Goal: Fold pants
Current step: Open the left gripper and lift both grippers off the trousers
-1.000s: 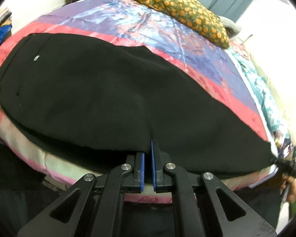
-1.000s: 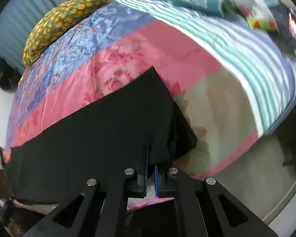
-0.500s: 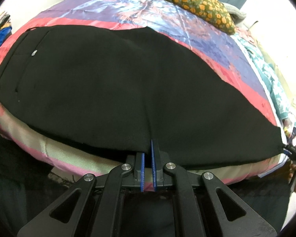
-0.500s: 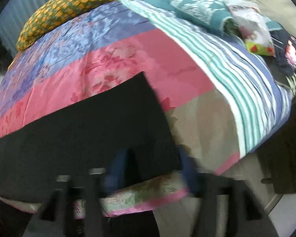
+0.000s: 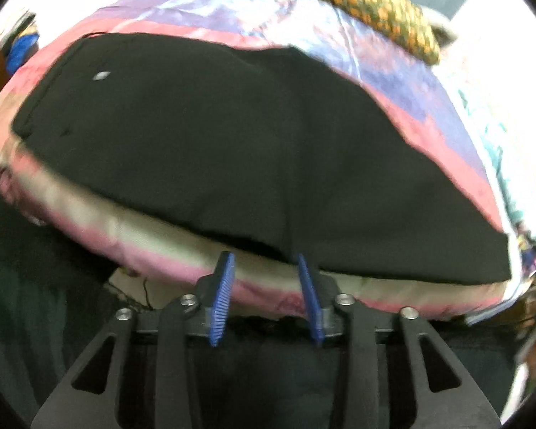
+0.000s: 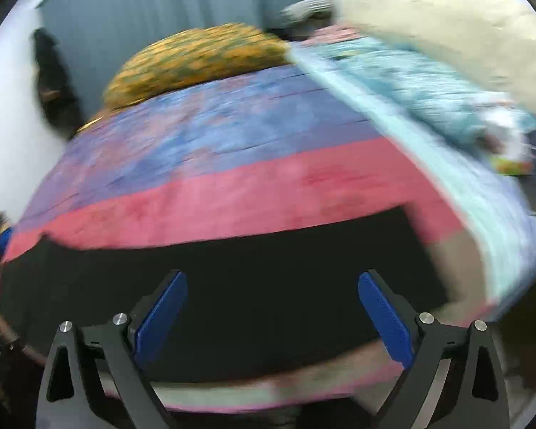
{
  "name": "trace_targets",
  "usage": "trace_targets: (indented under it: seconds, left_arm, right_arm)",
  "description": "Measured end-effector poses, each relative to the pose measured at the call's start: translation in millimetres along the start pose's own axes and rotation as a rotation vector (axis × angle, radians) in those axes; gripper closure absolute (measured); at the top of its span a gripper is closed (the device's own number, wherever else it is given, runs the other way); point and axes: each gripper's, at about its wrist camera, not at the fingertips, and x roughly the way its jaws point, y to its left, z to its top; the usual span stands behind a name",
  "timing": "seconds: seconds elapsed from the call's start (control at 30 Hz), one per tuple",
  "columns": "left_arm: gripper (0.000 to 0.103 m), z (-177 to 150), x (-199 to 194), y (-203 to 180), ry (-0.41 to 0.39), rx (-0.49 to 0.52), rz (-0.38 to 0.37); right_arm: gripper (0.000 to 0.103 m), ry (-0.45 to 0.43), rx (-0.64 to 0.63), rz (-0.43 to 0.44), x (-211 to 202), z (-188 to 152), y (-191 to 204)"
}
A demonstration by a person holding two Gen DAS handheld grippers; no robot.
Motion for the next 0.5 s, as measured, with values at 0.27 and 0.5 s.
trace_targets:
  seconds: [0.27,0.5]
  left_arm:
    - [0.063,63,-4,34,-0.149,0.052,0.128]
    - [0.098,48,32,78,-0.057,0.053,0.527]
  right_arm:
    - [0.007,0.041,-0.029,0.086,42,-44,59]
    - [0.007,-0.014,-0.136,0.037,42,-45,70]
